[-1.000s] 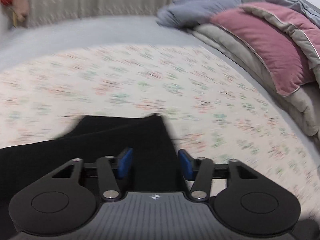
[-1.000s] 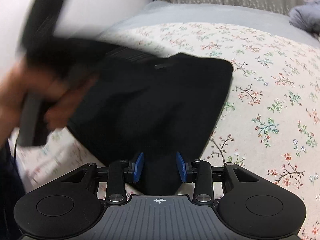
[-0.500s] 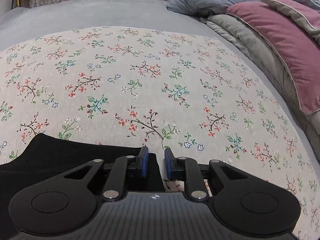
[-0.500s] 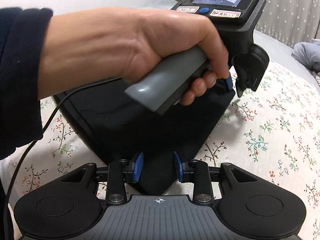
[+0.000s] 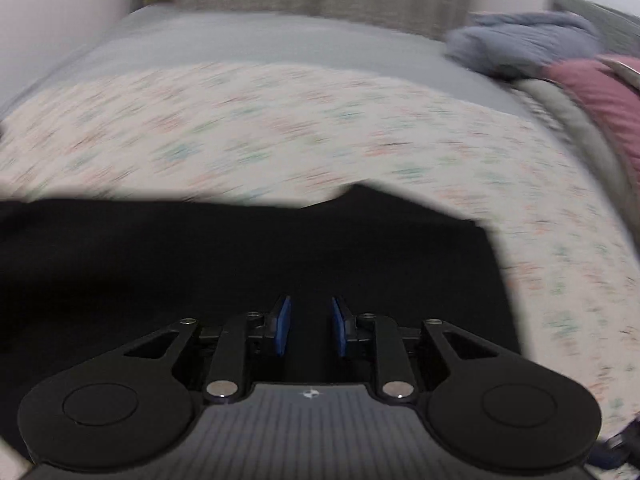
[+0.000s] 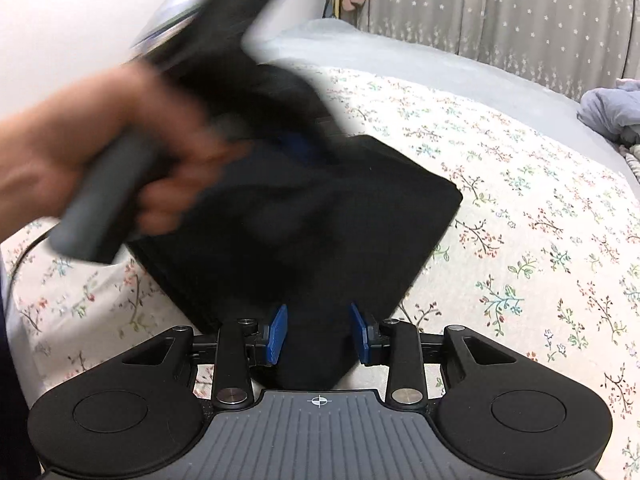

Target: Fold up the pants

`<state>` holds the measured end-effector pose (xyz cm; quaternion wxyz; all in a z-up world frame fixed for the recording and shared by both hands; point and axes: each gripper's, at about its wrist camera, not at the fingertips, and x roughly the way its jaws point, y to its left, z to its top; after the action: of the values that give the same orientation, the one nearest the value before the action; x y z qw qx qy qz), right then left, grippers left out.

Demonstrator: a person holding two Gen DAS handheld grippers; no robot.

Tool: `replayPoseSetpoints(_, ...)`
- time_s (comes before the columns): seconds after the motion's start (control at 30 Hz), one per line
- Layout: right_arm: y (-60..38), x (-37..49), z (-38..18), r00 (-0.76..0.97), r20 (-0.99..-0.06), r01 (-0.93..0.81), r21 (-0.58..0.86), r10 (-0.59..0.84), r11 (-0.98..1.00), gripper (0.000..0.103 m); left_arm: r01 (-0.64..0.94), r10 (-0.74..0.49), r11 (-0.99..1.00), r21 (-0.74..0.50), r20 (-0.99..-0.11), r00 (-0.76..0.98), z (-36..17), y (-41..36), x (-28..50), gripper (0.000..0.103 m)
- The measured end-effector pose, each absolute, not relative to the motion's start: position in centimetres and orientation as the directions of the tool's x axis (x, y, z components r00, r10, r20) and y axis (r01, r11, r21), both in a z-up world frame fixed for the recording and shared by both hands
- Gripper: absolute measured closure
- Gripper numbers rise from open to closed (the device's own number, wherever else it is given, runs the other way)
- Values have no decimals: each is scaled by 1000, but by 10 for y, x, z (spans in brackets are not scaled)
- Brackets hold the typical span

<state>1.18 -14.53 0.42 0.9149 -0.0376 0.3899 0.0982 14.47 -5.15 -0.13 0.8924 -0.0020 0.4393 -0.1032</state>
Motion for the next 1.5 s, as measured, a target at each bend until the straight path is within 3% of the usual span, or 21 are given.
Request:
replayPoseSetpoints(0.1, -135, 9, 0, 669, -728, -232, -19, 146, 972, 70, 79, -112, 994, -81, -794, 598, -6, -7, 144, 67)
replayPoseSetpoints(0.23, -120, 12, -5, 634, -761, -267, -50, 137, 962, 68, 98, -115, 993, -68, -774, 622, -16, 22, 136, 66)
replayPoseSetpoints(0.4, -114, 21, -13, 622, -772, -266, -47, 134, 963, 67, 129, -131, 990, -58, -720, 682, -26, 25, 119, 66)
replayPoseSetpoints(0.57, -118, 22, -14, 612, -775, -258, -12, 154, 966, 67, 146, -97, 989, 4, -734, 672, -17, 19, 111, 64)
replayPoseSetpoints(0.87, -115, 12, -13, 609, -781, -303, -64, 141, 951, 66, 176, -114, 984, 7, -735, 669, -18, 28, 97, 64)
replayPoseSetpoints(1.23, -109, 10, -19, 608, -782, -316, -83, 134, 945, 56, 183, -88, 982, 47, -743, 663, -18, 29, 81, 61)
replayPoseSetpoints(1.37, -118, 10, -11, 603, -778, -308, -22, 177, 951, 56, 196, -93, 979, 50, -751, 653, -19, 31, 75, 60)
replayPoseSetpoints(1.5, -150, 8, 11, 626, -721, -258, 167, 296, 952, 58, 205, -110, 978, 33, -755, 646, -19, 36, 72, 60)
